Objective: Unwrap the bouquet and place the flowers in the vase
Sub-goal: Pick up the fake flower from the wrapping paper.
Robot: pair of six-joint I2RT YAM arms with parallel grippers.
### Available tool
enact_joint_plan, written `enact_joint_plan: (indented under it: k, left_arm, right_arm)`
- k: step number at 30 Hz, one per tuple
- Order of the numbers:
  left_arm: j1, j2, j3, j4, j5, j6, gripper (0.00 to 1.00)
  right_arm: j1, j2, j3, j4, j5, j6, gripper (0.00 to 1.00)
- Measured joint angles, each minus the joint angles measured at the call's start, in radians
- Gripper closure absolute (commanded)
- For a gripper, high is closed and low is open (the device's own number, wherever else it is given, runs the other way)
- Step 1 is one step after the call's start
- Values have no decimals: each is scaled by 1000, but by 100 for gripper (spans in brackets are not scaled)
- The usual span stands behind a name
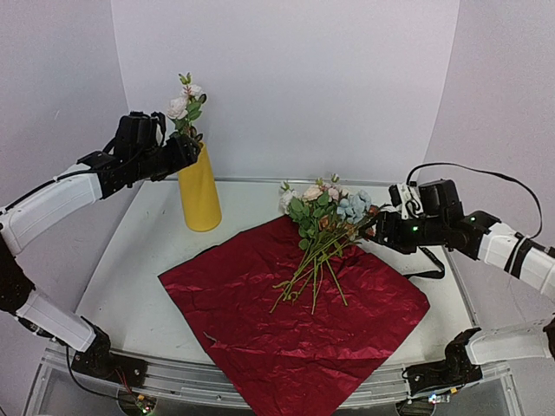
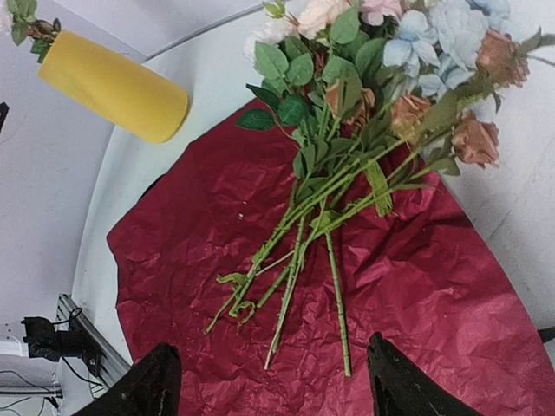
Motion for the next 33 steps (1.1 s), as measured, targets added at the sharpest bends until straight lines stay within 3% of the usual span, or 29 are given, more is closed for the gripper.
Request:
enact_joint_plan:
  k: [6, 15, 19, 27, 33]
  left_arm:
    - [-45, -46, -133, -15, 129, -130, 25]
    - [-308, 43, -182, -19, 177, -199, 28]
    - [-366, 199, -126, -37, 191, -177, 30]
    - [-461, 451, 100, -115, 181, -51, 46]
    - [-476, 579, 222, -153, 200, 33, 49]
  right_arm:
    - [0, 76, -23, -20, 10, 61, 37]
    - [0, 286, -17, -16, -29, 92, 48]
    - [0, 338, -16, -11, -52, 98, 48]
    - [3, 373, 11, 52, -82, 136, 48]
    - [15, 386, 23, 89, -82, 172, 53]
